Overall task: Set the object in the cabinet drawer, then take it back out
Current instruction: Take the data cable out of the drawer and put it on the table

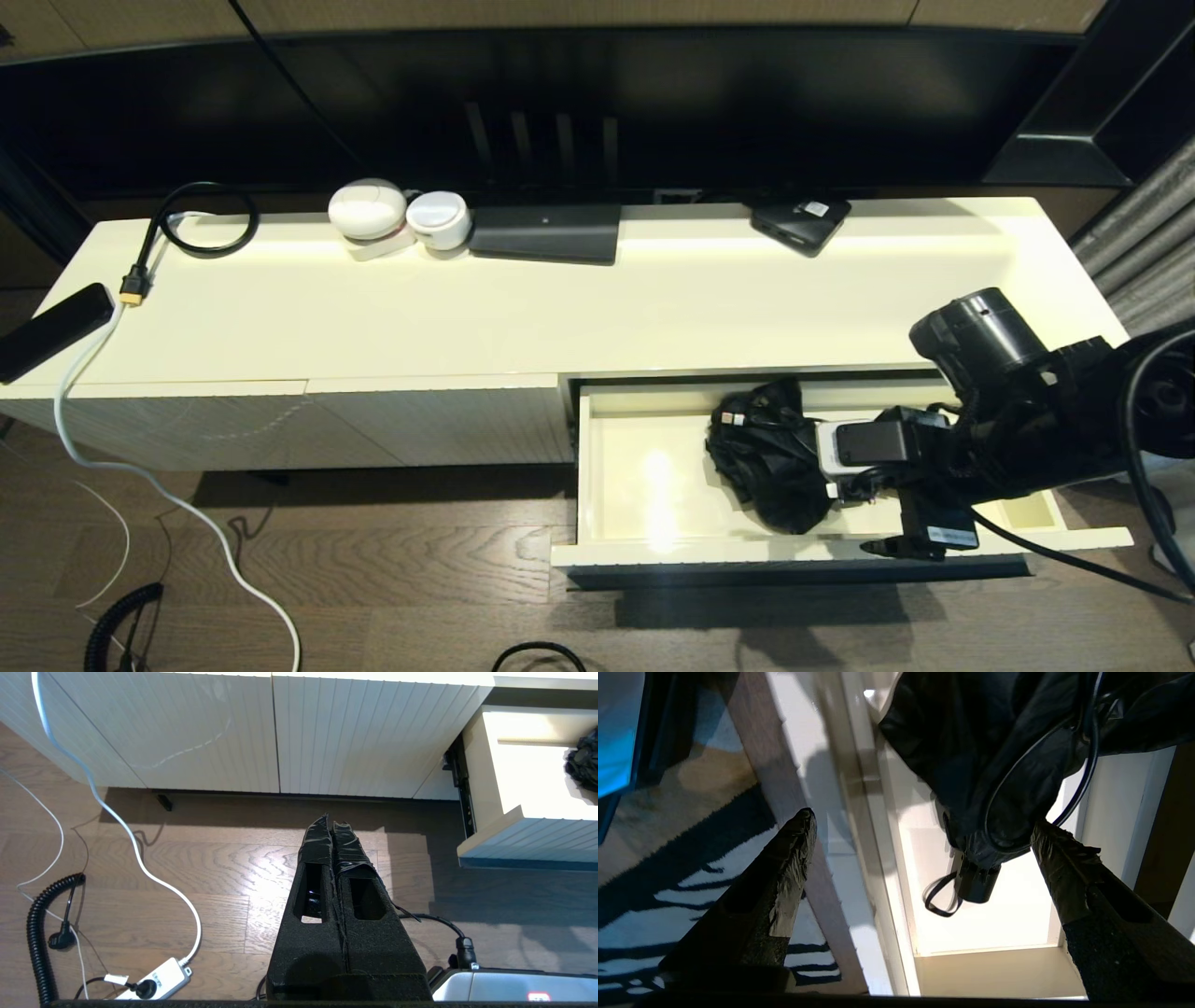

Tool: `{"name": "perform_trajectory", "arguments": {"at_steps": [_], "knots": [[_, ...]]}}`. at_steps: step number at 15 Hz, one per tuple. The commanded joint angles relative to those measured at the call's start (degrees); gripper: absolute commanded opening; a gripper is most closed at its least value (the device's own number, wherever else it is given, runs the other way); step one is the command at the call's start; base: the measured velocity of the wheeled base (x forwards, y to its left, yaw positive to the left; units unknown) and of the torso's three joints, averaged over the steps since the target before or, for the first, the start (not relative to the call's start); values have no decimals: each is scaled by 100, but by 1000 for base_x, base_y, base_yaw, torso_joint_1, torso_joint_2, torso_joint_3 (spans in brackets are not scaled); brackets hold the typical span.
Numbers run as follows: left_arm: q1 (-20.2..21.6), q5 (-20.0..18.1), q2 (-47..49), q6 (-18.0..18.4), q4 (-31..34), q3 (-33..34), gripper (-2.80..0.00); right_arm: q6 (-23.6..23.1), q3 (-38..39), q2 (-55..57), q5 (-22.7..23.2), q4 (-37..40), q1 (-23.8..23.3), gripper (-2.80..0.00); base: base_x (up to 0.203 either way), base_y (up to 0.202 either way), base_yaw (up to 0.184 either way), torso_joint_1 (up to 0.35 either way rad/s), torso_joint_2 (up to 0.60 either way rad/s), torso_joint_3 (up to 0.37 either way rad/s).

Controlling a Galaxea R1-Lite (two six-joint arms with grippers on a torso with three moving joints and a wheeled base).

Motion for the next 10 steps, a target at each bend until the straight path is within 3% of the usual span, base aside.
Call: {"name": "perform_trajectory", "arguments": {"at_steps": [1,10], "knots": [[-1,3,0,-3,-2,0,-280,155,-329,457,11,21,-23,0,0,0,0,0,0,0],[6,3,0,-3,-2,0,-280,363,-808,900,17,-81,-278,0,0,0,0,0,0,0]]}}
